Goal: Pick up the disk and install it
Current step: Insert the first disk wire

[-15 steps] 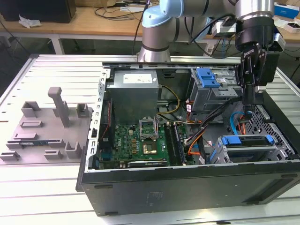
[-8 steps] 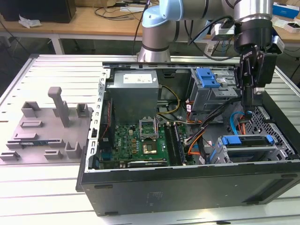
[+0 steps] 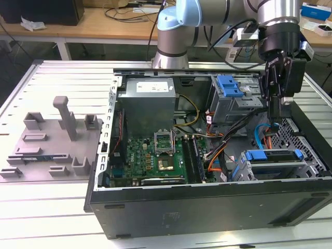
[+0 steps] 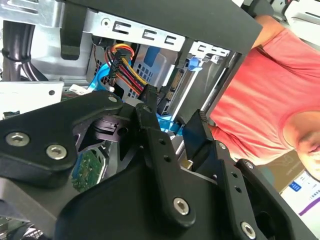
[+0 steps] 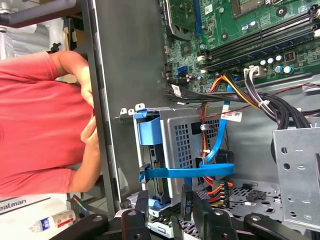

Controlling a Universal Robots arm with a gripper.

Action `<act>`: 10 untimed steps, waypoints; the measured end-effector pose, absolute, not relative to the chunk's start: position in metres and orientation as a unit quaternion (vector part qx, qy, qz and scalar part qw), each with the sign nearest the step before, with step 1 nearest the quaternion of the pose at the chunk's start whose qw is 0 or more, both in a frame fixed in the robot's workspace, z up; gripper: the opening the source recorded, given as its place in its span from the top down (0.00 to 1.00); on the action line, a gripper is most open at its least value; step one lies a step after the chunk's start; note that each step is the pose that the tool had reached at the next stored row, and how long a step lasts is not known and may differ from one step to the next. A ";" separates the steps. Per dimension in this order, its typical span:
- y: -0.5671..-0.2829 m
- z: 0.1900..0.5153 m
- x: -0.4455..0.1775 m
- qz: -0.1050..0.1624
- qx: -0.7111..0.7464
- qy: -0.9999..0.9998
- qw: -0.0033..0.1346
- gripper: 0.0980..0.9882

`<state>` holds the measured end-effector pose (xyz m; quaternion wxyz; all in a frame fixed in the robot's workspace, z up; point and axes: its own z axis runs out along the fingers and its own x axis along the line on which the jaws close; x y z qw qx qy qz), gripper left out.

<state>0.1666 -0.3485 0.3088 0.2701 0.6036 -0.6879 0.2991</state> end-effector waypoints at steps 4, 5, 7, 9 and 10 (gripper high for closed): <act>-0.348 0.305 0.167 0.301 0.603 -0.687 0.272 0.75; -0.347 0.305 0.167 0.301 0.603 -0.687 0.272 0.75; -0.346 0.304 0.167 0.301 0.603 -0.687 0.272 0.75; -0.344 0.303 0.167 0.301 0.603 -0.687 0.272 0.75; -0.342 0.303 0.167 0.301 0.603 -0.687 0.272 0.75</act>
